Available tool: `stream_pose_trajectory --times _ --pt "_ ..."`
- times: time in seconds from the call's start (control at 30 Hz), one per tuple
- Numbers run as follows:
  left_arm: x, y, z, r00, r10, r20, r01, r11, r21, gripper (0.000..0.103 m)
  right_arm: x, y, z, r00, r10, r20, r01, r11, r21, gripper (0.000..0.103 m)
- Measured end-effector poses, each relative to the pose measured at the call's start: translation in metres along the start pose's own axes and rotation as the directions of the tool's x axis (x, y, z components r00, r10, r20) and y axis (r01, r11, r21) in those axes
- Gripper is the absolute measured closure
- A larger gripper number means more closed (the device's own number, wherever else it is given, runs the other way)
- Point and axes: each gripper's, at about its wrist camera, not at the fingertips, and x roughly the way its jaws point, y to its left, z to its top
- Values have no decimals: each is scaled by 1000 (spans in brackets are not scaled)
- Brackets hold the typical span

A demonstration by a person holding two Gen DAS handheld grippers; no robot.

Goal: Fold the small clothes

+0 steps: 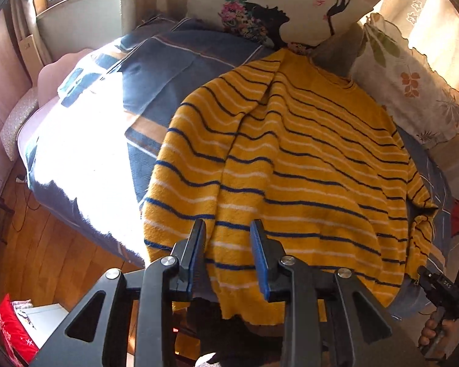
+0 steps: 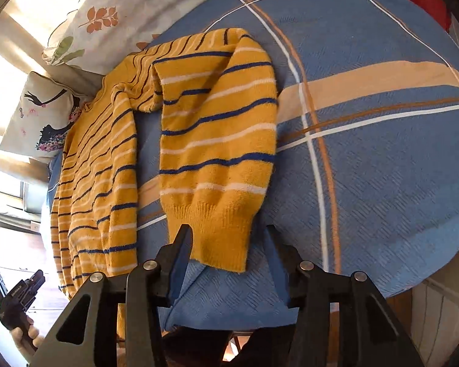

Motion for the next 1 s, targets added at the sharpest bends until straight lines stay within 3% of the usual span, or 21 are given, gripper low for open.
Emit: stream_pose_trajectory --times 0.03,0.07,0.1,0.13,0.23,0.33,0.43,0.5,0.6,0.7,0.77,0.87,1.0 --pt "0 -11 3 1000 -15 7 14 1000 18 72 2 5 -1 999 -15 29 16 1000 -8 50" --pt "1 -20 6 1000 -26 10 25 999 35 70 3 8 0 999 -27 35 27 1000 -6 65" --pt "4 -29 8 999 -31 10 30 998 50 69 5 10 3 999 -17 30 16 1000 4 88" --pt "7 -39 10 999 -36 9 36 997 61 69 11 15 4 999 34 1 -34 999 21 94" --pt "13 -58 14 998 -62 8 61 995 78 69 -19 -6 15 997 66 51 -69 996 64 94" --pt "17 -64 15 997 -71 16 70 994 88 65 -68 -38 50 984 -34 174 16 994 104 94" --pt "22 -57 16 997 -77 11 75 994 80 63 -124 -67 94 937 -176 303 135 979 152 94" --pt "27 -49 16 997 -78 0 78 995 59 63 -149 -79 119 916 -206 345 149 971 185 94" --pt "31 -36 17 997 -81 -10 81 996 22 63 -167 -68 144 893 -245 377 191 966 176 94" --pt "31 -25 19 997 -75 -7 75 997 4 63 -165 -30 155 906 -199 373 170 979 111 94" --pt "32 -16 21 998 -70 -6 70 997 -9 63 -155 -1 159 929 -133 344 125 991 45 94" --pt "36 -1 27 997 -78 -7 77 996 -33 63 -119 70 159 962 -13 274 36 996 -78 94" --pt "39 17 38 996 -86 0 86 995 -49 63 -63 171 158 981 74 178 -31 972 -234 94"
